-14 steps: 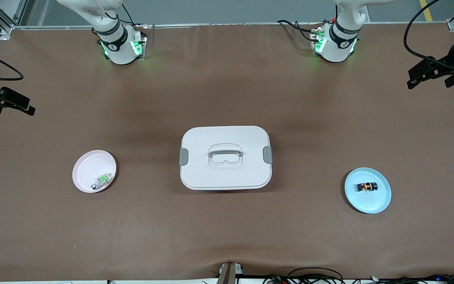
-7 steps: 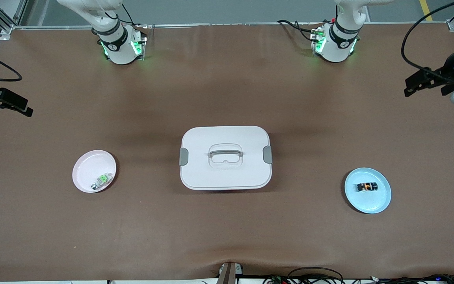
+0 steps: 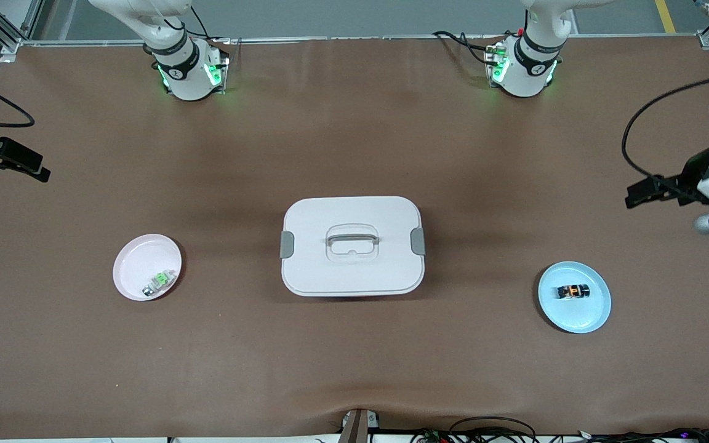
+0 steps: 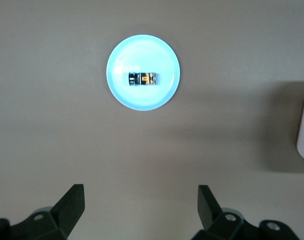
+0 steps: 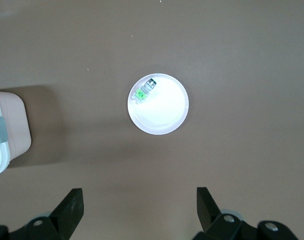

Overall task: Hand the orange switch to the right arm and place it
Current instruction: 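Move the left gripper down over the orange switch on the blue plate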

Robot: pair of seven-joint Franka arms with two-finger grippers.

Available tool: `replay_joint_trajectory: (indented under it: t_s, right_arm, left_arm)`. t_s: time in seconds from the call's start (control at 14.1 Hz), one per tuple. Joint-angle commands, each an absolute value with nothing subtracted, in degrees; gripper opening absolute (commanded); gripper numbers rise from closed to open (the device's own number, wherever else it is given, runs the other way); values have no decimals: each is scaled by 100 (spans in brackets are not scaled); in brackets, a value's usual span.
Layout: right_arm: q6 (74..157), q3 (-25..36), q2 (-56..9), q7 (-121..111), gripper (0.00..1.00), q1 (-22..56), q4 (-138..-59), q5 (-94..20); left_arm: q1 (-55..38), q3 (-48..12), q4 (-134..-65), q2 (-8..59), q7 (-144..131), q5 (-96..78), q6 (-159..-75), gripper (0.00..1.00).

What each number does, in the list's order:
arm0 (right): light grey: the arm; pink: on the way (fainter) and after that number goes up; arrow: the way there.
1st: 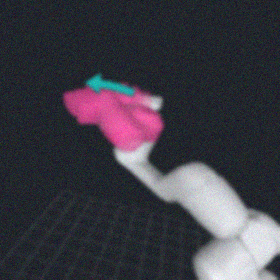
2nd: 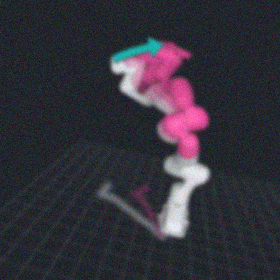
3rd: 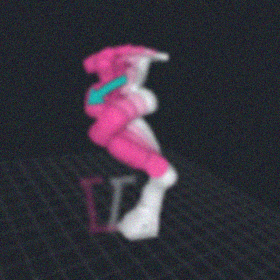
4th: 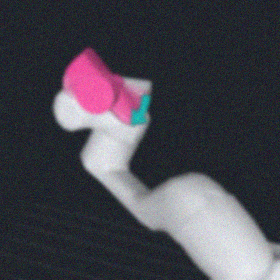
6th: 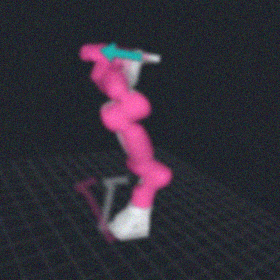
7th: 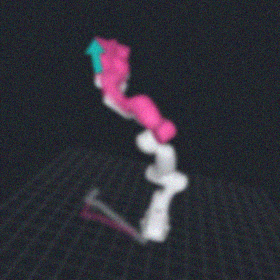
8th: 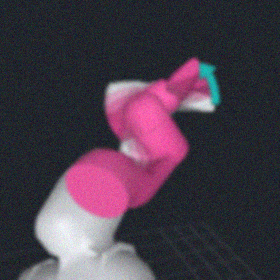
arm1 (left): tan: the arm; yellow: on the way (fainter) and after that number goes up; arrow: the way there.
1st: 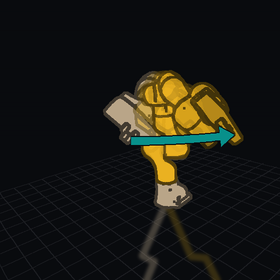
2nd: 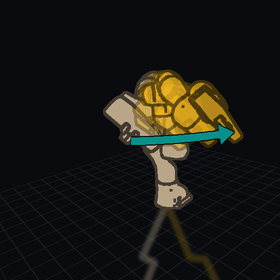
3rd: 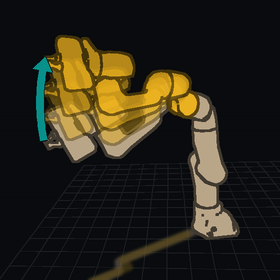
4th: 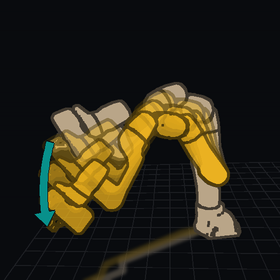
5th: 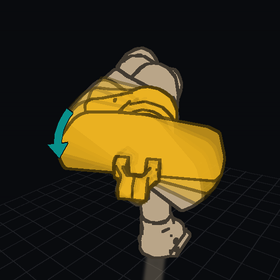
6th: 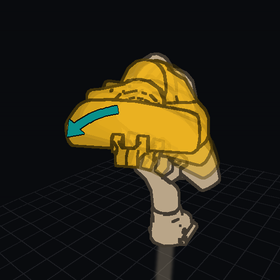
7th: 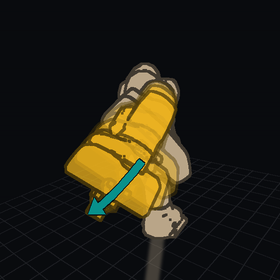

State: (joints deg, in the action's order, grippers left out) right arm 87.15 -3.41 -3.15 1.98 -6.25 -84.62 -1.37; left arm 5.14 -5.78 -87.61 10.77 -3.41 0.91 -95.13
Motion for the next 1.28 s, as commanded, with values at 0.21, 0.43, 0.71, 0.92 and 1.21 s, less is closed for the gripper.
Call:
replay_joint_trajectory:
  t_s: [0.21, 0.43, 0.71, 0.92, 1.21]
  right_arm:
    - [8763, -334, -211, 246, 100, -668, -8490, -62]
    - [8754, -308, -228, 203, 100, -703, -8490, -62]
    - [8780, -308, -360, 264, 100, -756, -8464, -53]
    - [8842, -308, -369, 264, 100, -756, -8473, -62]
    - [8842, -308, -360, 264, 100, -730, -8473, -62]
  left_arm:
    - [475, -571, -8596, 2117, -246, 315, -10282, 100]
    - [483, -571, -8613, 2504, -246, 343, -10573, 100]
    - [527, -571, -8639, 2847, -28, 352, -10915, 100]
    - [668, -571, -8859, 3049, 333, 351, -11521, 100]
    - [607, -571, -8947, 3444, 519, 352, -12111, 100]
